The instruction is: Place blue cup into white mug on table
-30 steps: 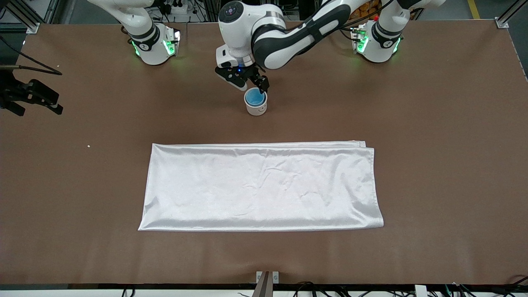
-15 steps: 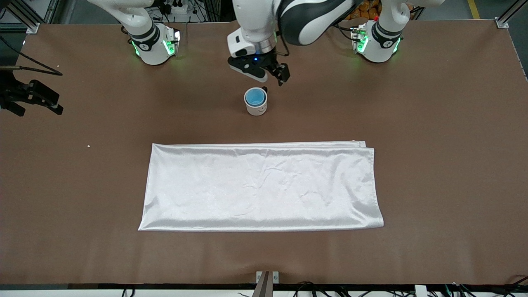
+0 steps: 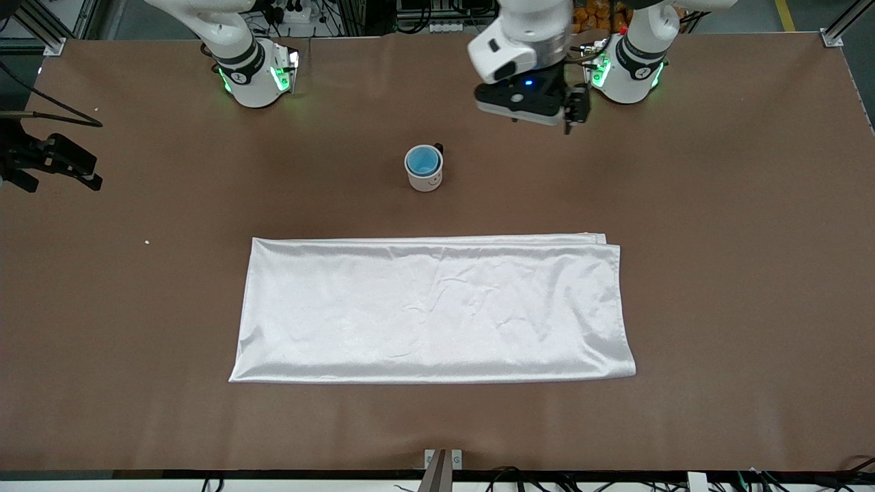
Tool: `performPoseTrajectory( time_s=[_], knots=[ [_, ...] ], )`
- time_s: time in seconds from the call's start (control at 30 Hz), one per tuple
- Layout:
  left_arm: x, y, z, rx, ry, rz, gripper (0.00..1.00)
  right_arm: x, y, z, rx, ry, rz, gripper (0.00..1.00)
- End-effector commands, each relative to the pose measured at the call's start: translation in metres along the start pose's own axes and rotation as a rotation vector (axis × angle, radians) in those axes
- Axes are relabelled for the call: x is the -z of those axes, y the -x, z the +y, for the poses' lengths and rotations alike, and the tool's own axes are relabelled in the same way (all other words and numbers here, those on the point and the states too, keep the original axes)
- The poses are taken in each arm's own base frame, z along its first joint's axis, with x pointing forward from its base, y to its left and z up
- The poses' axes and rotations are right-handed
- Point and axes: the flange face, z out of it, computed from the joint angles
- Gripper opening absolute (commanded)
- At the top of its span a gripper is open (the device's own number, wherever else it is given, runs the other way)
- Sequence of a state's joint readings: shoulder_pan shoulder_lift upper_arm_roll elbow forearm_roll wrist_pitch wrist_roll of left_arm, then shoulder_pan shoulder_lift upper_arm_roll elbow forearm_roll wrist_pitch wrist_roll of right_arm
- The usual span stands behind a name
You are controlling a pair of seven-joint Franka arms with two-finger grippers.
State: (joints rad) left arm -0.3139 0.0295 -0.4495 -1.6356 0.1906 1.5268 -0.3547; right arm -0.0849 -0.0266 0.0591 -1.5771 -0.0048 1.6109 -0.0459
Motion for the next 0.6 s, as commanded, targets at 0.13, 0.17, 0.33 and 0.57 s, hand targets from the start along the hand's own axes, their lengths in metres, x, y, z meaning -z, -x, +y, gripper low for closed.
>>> performPoseTrajectory(
  time_s=[0.13,0.17,0.33,0.57],
  knots=[
    [-0.007,0.0,-0.124,0.14,0.091,-0.049,1.0,0.001,0.0,0.003,0.009,0.015,-0.009,1.0],
    [-0.009,-0.001,-0.134,0.157,0.094,-0.052,1.0,0.0,-0.001,0.003,0.009,0.014,-0.01,1.0],
    [-0.017,-0.002,-0.174,0.221,0.105,-0.063,1.0,-0.001,0.0,0.008,0.0,0.013,-0.021,1.0],
    [-0.026,-0.002,-0.223,0.317,0.166,-0.066,1.0,-0.003,0.002,0.023,-0.026,0.0,-0.028,1.0]
  ],
)
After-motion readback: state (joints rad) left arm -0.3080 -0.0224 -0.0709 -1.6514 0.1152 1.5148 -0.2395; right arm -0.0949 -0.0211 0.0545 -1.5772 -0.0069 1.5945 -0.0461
